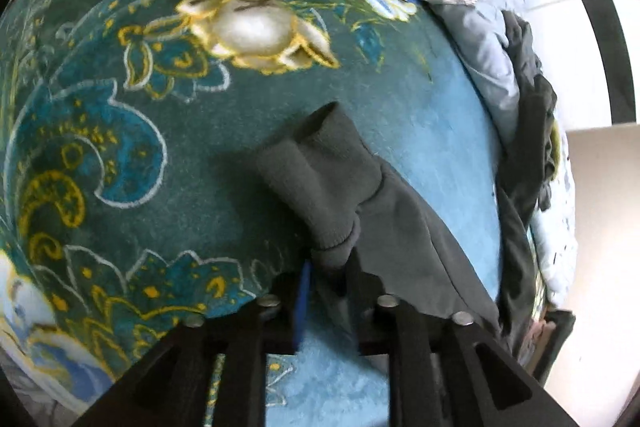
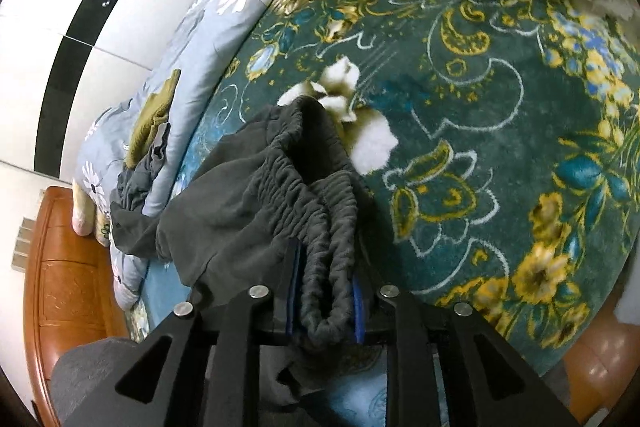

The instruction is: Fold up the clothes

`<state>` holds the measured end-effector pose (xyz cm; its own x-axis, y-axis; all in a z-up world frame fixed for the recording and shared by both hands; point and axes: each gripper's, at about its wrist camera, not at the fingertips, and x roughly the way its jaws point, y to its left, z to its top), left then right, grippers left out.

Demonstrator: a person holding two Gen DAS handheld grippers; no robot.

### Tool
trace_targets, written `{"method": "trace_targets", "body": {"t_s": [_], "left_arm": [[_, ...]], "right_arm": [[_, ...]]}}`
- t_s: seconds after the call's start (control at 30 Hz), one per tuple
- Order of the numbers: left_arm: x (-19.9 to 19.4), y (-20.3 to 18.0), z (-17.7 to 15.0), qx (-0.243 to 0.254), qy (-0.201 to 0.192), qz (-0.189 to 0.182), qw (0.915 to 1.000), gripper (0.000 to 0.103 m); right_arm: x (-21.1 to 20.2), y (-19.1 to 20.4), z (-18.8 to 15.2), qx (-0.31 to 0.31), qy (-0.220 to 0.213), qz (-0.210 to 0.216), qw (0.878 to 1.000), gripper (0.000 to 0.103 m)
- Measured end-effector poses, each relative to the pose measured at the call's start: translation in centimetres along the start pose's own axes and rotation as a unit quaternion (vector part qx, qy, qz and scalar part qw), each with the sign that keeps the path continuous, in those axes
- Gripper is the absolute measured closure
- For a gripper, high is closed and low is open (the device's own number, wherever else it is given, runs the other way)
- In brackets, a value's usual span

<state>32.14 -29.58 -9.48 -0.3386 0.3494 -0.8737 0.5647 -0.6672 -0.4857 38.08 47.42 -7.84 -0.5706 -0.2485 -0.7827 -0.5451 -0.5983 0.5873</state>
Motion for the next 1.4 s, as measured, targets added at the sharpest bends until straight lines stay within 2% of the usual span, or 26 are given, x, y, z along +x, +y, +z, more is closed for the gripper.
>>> {"method": "trace_targets", "body": {"t_s": [0.07, 0.1, 0.17, 0.27, 0.33, 0.4, 0.43, 0.53, 0.63, 0.73, 0.83, 0.93, 0.97, 1.0, 1.03, 1.07, 1.13, 1.2, 1.33, 1.37, 1.4], "left_arm": [[-1.7, 0.1, 0.5, 0.008, -0.012, 0.01, 0.9999, 0.053], [-2.5, 0.1, 0.8, 0.009, -0.024, 0.012, 0.9996, 0.051], [-3.8, -1.3, 2.2, 0.028, -0.051, 0.017, 0.9982, 0.042], [-3.6, -5.7, 4.8, 0.074, -0.083, 0.021, 0.9936, 0.041], [-1.2, -10.4, 7.0, 0.094, -0.079, -0.01, 0.9924, 0.041], [1.6, -15.6, 8.9, 0.111, -0.067, -0.05, 0.9904, 0.041], [3.0, -17.8, 9.6, 0.116, -0.063, -0.057, 0.9896, 0.041], [7.4, -25.8, 12.0, 0.139, -0.051, -0.071, 0.9864, 0.041], [10.2, -30.6, 13.2, 0.158, -0.04, -0.082, 0.9832, 0.037], [13.1, -34.0, 14.5, 0.168, -0.036, -0.06, 0.9834, 0.037], [15.4, -35.2, 15.3, 0.154, -0.028, -0.038, 0.9869, 0.037], [16.7, -34.5, 15.7, 0.114, -0.018, -0.029, 0.9929, 0.039], [16.8, -34.0, 15.8, 0.1, -0.02, -0.04, 0.994, 0.048], [16.8, -33.7, 15.8, 0.091, -0.023, -0.046, 0.9945, 0.062], [16.6, -33.6, 15.7, 0.098, -0.029, -0.041, 0.9939, 0.094], [16.4, -33.6, 15.5, 0.105, -0.034, -0.036, 0.9933, 0.099], [15.9, -33.5, 15.2, 0.116, -0.045, -0.031, 0.9917, 0.1], [14.2, -33.0, 14.5, 0.114, -0.056, -0.059, 0.9902, 0.1], [7.7, -30.0, 12.8, 0.105, -0.087, -0.126, 0.9827, 0.1], [5.8, -28.6, 12.2, 0.104, -0.1, -0.133, 0.9806, 0.1], [4.5, -27.1, 11.6, 0.1, -0.108, -0.123, 0.9814, 0.1]], "right_arm": [[-0.2, -0.2, 0.1, -0.001, 0.003, -0.017, 1.0, 0.062], [-0.5, -0.4, 0.3, 0.002, 0.0, -0.03, 1.0, 0.057], [-1.2, -0.9, 0.9, 0.011, -0.008, -0.046, 0.999, 0.055], [-1.4, -0.6, 2.5, 0.008, -0.012, -0.08, 0.997, 0.054], [-1.0, 0.0, 4.0, 0.012, -0.012, -0.094, 0.995, 0.054], [-0.5, 1.2, 5.4, 0.025, -0.025, -0.081, 0.996, 0.054], [-0.3, 1.9, 6.0, 0.03, -0.031, -0.071, 0.997, 0.054], [0.6, 3.2, 6.7, 0.033, -0.024, -0.066, 0.997, 0.054], [1.0, 3.8, 7.1, 0.022, -0.016, -0.072, 0.997, 0.054], [0.6, 3.8, 7.5, 0.023, -0.021, -0.085, 0.996, 0.054], [0.3, 3.5, 8.0, 0.029, -0.024, -0.091, 0.995, 0.054], [0.1, 3.4, 8.3, 0.031, -0.024, -0.093, 0.995, 0.054], [0.1, 3.4, 8.4, 0.032, -0.022, -0.093, 0.995, 0.054], [0.2, 3.5, 8.4, 0.031, -0.02, -0.093, 0.995, 0.054], [0.3, 3.6, 8.4, 0.029, -0.018, -0.092, 0.995, 0.054], [0.5, 3.8, 8.4, 0.026, -0.016, -0.092, 0.995, 0.054], [0.9, 4.2, 8.4, 0.02, -0.013, -0.089, 0.996, 0.054], [1.3, 4.8, 8.4, 0.015, -0.01, -0.082, 0.996, 0.054], [2.0, 6.3, 8.3, -0.001, -0.006, -0.069, 0.998, 0.054], [2.1, 6.6, 8.2, -0.006, -0.005, -0.066, 0.998, 0.054], [2.2, 7.0, 8.2, -0.01, -0.004, -0.063, 0.998, 0.054]]}}
